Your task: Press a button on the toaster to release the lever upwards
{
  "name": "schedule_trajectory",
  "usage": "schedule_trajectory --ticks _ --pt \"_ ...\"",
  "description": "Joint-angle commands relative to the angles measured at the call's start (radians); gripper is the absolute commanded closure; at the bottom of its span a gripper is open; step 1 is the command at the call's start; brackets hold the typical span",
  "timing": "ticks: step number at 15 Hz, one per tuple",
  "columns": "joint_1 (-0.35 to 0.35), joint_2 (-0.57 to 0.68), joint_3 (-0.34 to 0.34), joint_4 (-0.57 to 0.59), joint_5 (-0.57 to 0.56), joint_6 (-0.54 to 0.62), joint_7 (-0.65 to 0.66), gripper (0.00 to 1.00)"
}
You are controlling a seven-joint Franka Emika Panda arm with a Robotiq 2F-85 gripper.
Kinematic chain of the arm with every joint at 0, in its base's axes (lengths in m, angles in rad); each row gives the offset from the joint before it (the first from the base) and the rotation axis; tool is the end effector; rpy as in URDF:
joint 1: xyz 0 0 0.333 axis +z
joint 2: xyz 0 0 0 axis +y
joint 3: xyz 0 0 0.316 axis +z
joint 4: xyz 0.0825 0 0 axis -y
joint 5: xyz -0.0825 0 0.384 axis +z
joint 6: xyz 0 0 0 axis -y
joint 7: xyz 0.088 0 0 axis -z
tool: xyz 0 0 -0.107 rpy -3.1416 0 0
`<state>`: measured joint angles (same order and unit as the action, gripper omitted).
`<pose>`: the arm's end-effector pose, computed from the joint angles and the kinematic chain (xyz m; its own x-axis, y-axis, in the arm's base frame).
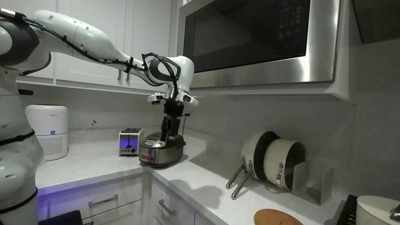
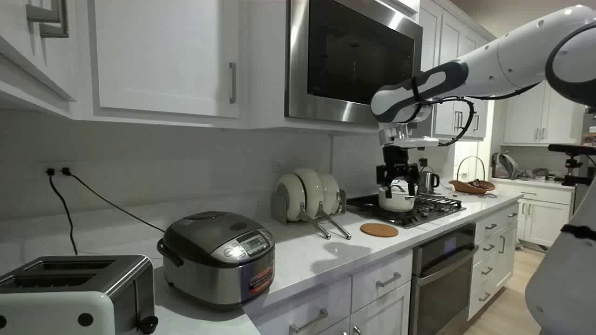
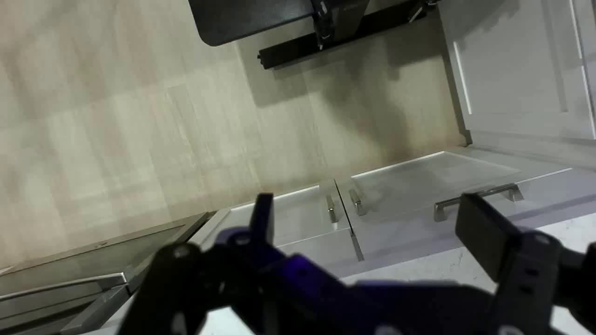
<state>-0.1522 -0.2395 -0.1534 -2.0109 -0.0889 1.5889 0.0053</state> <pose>0.4397 -0.1544 0.5414 0.9396 -0.2888 -0.1838 -0.2842 -0.9574 0.0518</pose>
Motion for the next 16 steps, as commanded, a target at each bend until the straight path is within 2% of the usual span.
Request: schedule_trajectory --ticks 1,6,16 --pt "0.0 0.001 -0.001 0.002 0.0 -0.002 0.0 0.0" --pt "0.032 0.007 0.012 -0.037 0.02 0.032 -0.086 0.0" --pt "0.177 0.016 0.087 -0.111 0.122 0.068 -0.44 0.0"
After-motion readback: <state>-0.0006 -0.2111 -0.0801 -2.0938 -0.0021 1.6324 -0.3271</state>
